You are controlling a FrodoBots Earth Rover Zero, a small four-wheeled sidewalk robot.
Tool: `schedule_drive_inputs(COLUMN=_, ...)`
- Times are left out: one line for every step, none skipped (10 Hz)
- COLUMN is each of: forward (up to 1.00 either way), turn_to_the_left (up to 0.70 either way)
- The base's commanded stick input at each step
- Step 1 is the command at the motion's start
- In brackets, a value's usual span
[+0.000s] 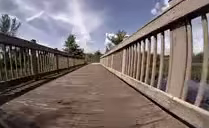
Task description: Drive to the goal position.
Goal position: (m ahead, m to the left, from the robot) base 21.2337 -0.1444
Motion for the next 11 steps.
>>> schedule_drive_inputs(forward=0.85, turn_to_the_left=0.0)
schedule_drive_inputs(forward=0.85, turn_to_the_left=0.0)
schedule_drive_inputs(forward=0.85, turn_to_the_left=0.0)
schedule_drive_inputs(forward=0.85, turn_to_the_left=0.0)
schedule_drive_inputs(forward=0.85, turn_to_the_left=0.33)
schedule_drive_inputs(forward=0.85, turn_to_the_left=0.2)
schedule_drive_inputs(forward=0.85, turn_to_the_left=0.01)
schedule_drive_inputs(forward=0.85, turn_to_the_left=0.0)
schedule_drive_inputs(forward=0.85, turn_to_the_left=0.0)
schedule_drive_inputs(forward=0.85, turn_to_the_left=0.14)
schedule_drive_inputs(forward=0.85, turn_to_the_left=0.24)
